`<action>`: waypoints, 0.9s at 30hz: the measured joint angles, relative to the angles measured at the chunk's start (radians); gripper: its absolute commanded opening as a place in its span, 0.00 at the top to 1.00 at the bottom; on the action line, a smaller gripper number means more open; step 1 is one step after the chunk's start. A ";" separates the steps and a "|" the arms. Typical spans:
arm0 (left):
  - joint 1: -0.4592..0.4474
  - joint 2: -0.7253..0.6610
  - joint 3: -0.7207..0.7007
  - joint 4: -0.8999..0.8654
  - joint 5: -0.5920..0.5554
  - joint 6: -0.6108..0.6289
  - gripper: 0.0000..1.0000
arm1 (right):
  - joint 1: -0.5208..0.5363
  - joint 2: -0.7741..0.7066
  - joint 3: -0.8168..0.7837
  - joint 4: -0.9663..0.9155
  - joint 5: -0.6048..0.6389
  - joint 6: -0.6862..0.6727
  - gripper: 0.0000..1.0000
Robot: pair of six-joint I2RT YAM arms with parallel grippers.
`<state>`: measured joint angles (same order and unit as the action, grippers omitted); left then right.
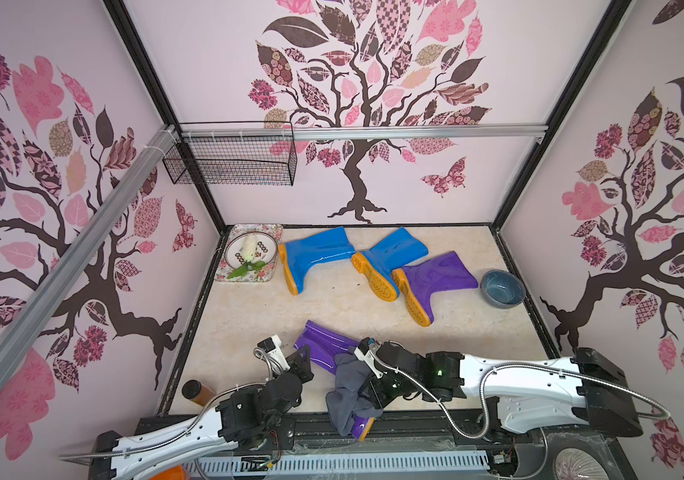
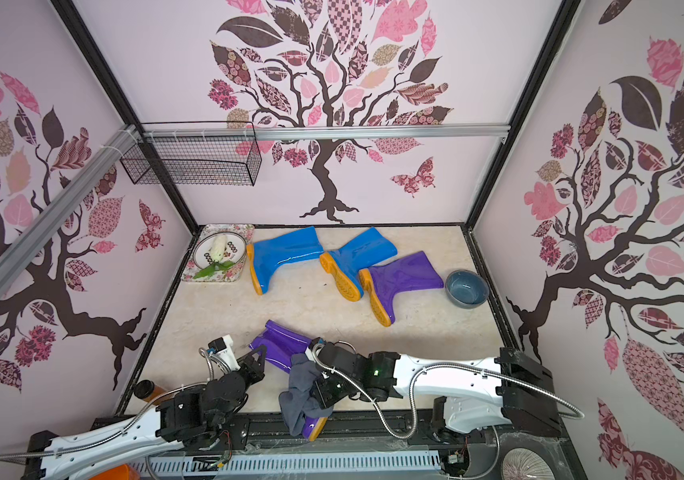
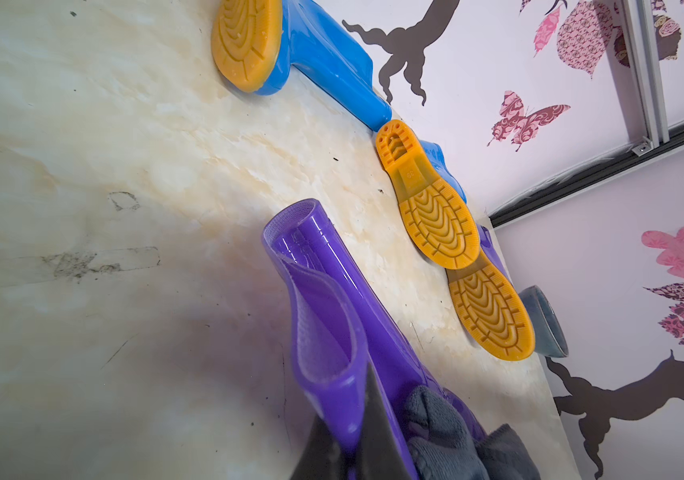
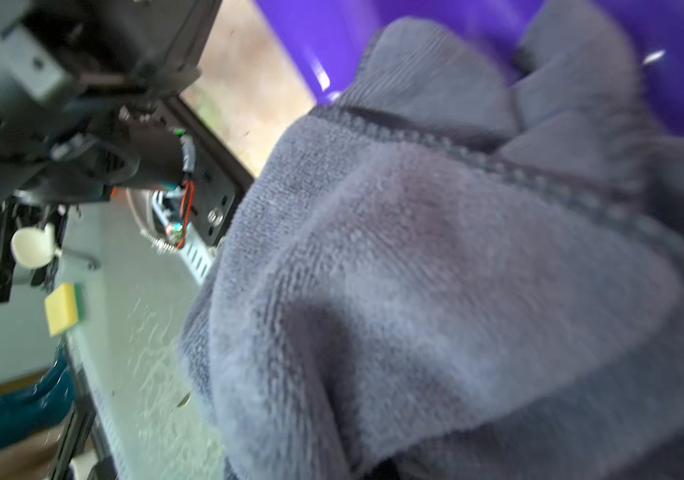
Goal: Wipe the rubber boots with a cloth
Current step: Wipe the dirt off the rubber boot.
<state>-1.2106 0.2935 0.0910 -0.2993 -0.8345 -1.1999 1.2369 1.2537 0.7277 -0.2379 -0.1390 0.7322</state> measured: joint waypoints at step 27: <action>0.000 -0.010 0.000 0.000 0.000 0.003 1.00 | -0.390 0.073 -0.013 0.076 -0.139 -0.110 1.00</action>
<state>-1.2102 0.2836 0.0906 -0.2996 -0.8345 -1.1965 0.8471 1.3270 0.7147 -0.1616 -0.2779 0.6224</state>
